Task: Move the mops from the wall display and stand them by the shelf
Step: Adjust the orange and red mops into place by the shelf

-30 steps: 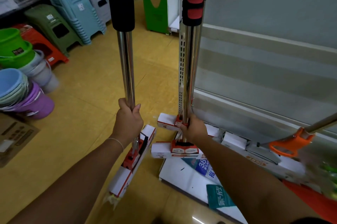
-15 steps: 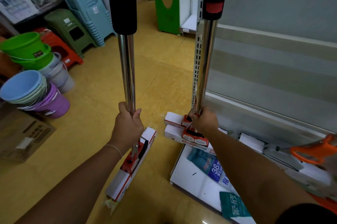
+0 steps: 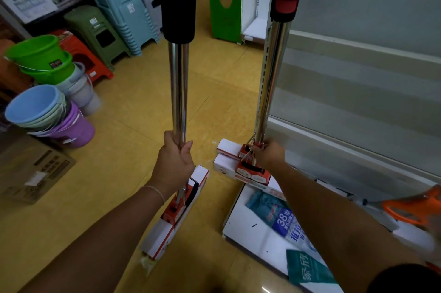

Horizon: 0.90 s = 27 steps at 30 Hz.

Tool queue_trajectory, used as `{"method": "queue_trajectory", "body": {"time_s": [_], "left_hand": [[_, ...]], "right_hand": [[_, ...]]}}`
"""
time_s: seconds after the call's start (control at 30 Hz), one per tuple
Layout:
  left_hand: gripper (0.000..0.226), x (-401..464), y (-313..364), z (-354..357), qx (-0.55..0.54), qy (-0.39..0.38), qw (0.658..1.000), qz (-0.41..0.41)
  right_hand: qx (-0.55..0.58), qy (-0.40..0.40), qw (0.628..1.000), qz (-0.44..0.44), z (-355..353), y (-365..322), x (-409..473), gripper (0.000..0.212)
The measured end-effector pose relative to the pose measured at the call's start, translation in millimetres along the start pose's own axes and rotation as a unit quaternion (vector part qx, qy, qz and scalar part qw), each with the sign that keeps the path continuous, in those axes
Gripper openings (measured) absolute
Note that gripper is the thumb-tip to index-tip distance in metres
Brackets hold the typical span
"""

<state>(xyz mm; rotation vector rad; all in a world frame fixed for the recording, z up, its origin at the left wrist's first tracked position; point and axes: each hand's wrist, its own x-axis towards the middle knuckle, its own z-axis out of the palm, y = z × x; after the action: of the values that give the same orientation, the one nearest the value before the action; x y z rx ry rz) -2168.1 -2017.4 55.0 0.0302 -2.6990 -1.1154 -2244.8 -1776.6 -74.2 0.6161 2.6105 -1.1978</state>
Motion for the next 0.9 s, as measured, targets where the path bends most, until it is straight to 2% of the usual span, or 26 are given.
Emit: {"method": "queue_trajectory", "body": {"time_s": [0.13,0.2,0.27,0.3,0.37,0.43,0.47,0.53,0.63,0.77,0.9], "left_hand": [[0.016,-8.1,4.3,3.0,-0.013,-0.010,1.000,0.002],[0.015,-12.9,5.4,3.9,-0.019,-0.012,1.000,0.010],[0.018,-17.8,6.7,4.2,-0.025,-0.016,0.999,0.013],[0.022,-20.0,8.0,4.3,-0.028,-0.019,0.999,0.014],[0.031,-23.5,10.6,5.8,-0.036,-0.022,0.999,0.016],[0.033,-26.0,13.6,8.4,-0.040,-0.024,0.999,0.019],[0.033,-27.5,14.9,9.7,-0.041,-0.026,0.999,0.020],[0.031,-30.3,17.2,11.9,-0.043,-0.030,0.998,0.017],[0.033,-34.5,20.9,14.7,-0.050,-0.040,0.998,0.015],[0.033,-36.3,26.9,20.6,-0.065,-0.059,0.996,0.005],[0.041,-36.6,31.0,27.2,-0.085,-0.088,0.992,0.010]], "right_hand": [[-0.034,0.016,0.999,-0.016,-5.7,4.8,-23.1,0.030],[-0.086,-0.033,0.994,-0.061,-2.4,6.2,-38.8,0.025],[-0.118,-0.122,0.979,-0.115,4.0,6.0,-60.3,0.017],[-0.110,-0.171,0.969,-0.141,8.4,5.6,-72.7,0.021],[-0.098,-0.259,0.937,-0.213,20.7,0.2,-98.5,0.050],[-0.099,-0.316,0.907,-0.261,39.6,-5.8,-117.0,0.070],[-0.098,-0.330,0.898,-0.275,49.9,-8.3,-122.4,0.072],[-0.091,-0.328,0.895,-0.288,66.4,-12.0,-128.7,0.062],[-0.089,-0.287,0.910,-0.285,73.7,-13.1,-129.1,0.043],[-0.105,-0.257,0.915,-0.292,70.0,-9.9,-126.1,0.037],[-0.101,-0.240,0.929,-0.264,65.5,-1.8,-126.8,0.035]]}}
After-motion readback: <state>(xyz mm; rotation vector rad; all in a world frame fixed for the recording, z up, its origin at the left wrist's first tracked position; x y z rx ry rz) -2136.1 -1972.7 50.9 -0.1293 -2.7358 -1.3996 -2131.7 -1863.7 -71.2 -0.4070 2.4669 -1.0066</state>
